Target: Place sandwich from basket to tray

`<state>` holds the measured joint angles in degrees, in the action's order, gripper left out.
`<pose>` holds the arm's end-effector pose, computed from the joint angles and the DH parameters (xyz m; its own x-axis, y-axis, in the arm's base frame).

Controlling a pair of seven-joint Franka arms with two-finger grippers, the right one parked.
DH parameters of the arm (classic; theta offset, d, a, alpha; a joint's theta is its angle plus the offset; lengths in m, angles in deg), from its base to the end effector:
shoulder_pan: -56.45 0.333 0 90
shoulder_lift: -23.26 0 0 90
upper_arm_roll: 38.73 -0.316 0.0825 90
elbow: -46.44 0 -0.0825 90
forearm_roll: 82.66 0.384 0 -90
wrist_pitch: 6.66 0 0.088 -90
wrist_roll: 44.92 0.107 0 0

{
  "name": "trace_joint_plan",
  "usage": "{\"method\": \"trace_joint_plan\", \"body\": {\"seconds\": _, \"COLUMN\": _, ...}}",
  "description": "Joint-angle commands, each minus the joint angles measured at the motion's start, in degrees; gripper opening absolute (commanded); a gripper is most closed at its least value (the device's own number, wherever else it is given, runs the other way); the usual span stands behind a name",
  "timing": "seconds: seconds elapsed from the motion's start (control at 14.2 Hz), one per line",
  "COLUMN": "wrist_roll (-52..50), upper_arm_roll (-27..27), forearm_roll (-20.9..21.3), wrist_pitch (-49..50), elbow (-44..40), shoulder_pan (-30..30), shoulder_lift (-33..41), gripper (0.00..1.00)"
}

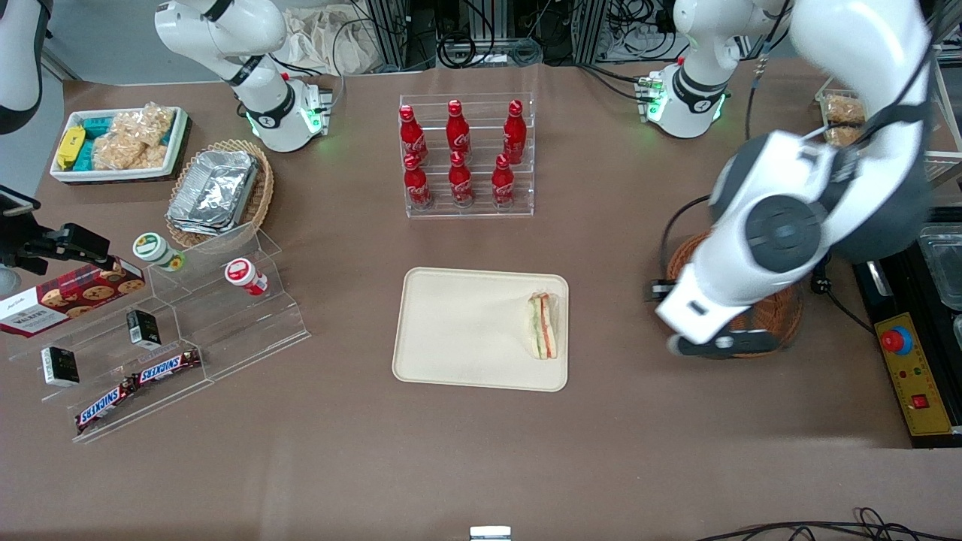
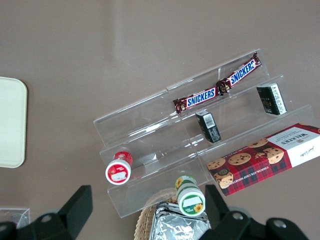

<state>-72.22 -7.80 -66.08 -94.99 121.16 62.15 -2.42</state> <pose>0.6355 -0.1889 0.5017 0.9929 0.0563 -0.1045 0.0431 -0.9913 -0.1243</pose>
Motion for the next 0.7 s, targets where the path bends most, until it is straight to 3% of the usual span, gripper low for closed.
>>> {"method": "trace_joint_plan", "body": {"seconds": 0.0, "wrist_roll": 0.7, "upper_arm_roll": 0.3, "forearm_roll": 0.6, "wrist_pitch": 1.1, "elbow": 2.2, "shoulder_pan": 2.0, "shoulder_lift": 3.0, "gripper": 0.99}}
{"method": "trace_joint_plan", "body": {"seconds": 0.63, "wrist_roll": 18.9, "upper_arm_roll": 0.4, "forearm_roll": -2.3, "wrist_pitch": 4.0, "elbow": 2.1, "shoulder_pan": 14.8, "shoulder_lift": 7.1, "gripper": 0.99}}
